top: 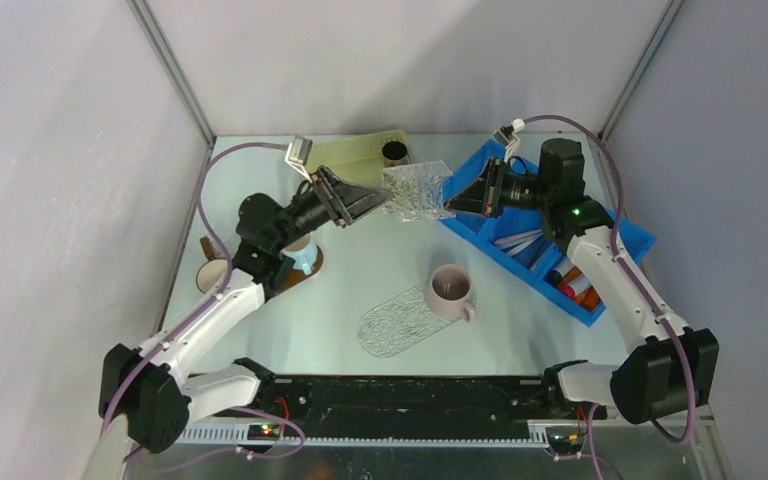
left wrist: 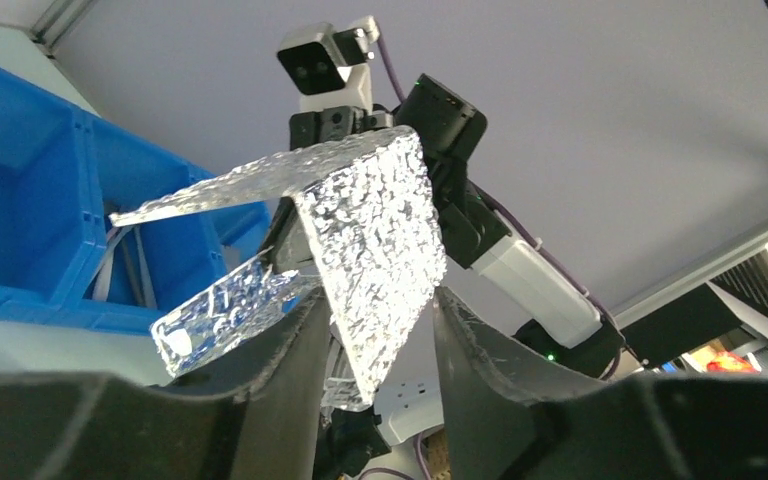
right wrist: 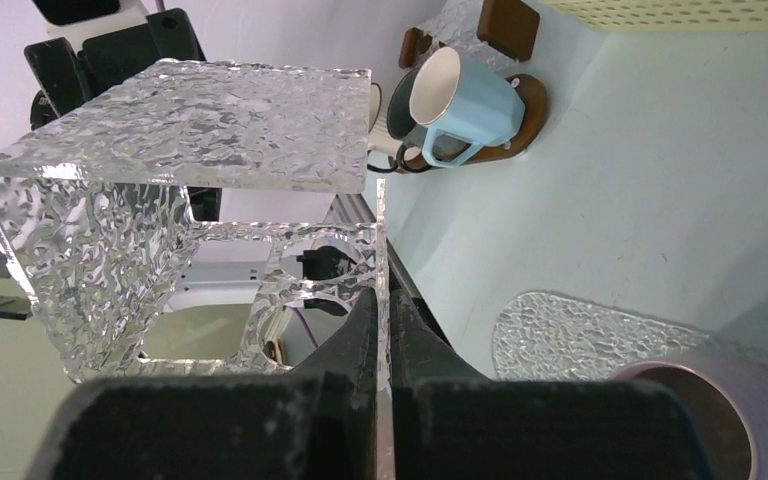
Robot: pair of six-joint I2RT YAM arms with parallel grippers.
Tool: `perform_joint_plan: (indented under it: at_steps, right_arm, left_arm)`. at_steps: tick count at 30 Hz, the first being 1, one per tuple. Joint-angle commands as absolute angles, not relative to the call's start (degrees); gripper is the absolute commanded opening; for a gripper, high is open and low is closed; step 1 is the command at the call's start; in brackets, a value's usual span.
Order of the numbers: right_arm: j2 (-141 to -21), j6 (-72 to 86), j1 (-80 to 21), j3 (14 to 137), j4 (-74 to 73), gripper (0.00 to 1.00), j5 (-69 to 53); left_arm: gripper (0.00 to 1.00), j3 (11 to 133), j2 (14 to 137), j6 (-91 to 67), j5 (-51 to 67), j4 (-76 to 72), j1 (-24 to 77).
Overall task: Prepare toiletry sets of a toothbrush and toothpaste on the tray
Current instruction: Pick up the toothpaste holder from the storage box.
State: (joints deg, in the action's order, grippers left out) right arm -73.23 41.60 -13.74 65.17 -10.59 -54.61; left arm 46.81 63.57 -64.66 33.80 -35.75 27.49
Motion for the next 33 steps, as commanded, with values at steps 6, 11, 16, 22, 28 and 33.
perform_joint_plan:
  at_steps: [6, 11, 16, 22, 28, 33]
  right_arm:
    - [-74.99, 42.89, -14.07, 65.38, -6.28, 0.00, -57.41]
    - [-74.78, 42.68, -14.25, 65.39, -6.24, 0.06, -55.14]
    - [-72.31, 40.02, -14.36, 65.35, -7.66, 0.28, -48.70]
    - [-67.24, 34.46, -15.68, 65.37, -10.96, 0.46, -37.95]
    - [-61.77, 25.26, -23.37, 63.44, -10.77, 0.59, -21.26]
    - [-57.29, 18.93, -32.69, 55.78, -0.55, 0.60, -8.75]
  left_arm:
    - [0.20, 46.11, 64.72, -71.92, 35.73, -45.07, 27.66]
    - [0.01, 44.87, 63.77, -73.97, 32.64, -45.17, 27.65]
    - [0.00, 42.80, 61.00, -75.92, 26.51, -39.88, 27.69]
    - [0.00, 41.01, 56.86, -78.12, 17.34, -31.40, 27.69]
    - [0.00, 39.44, 53.55, -83.88, 8.91, -25.56, 27.70]
    - [0.00, 38.08, 52.11, -92.14, 3.70, -23.04, 27.69]
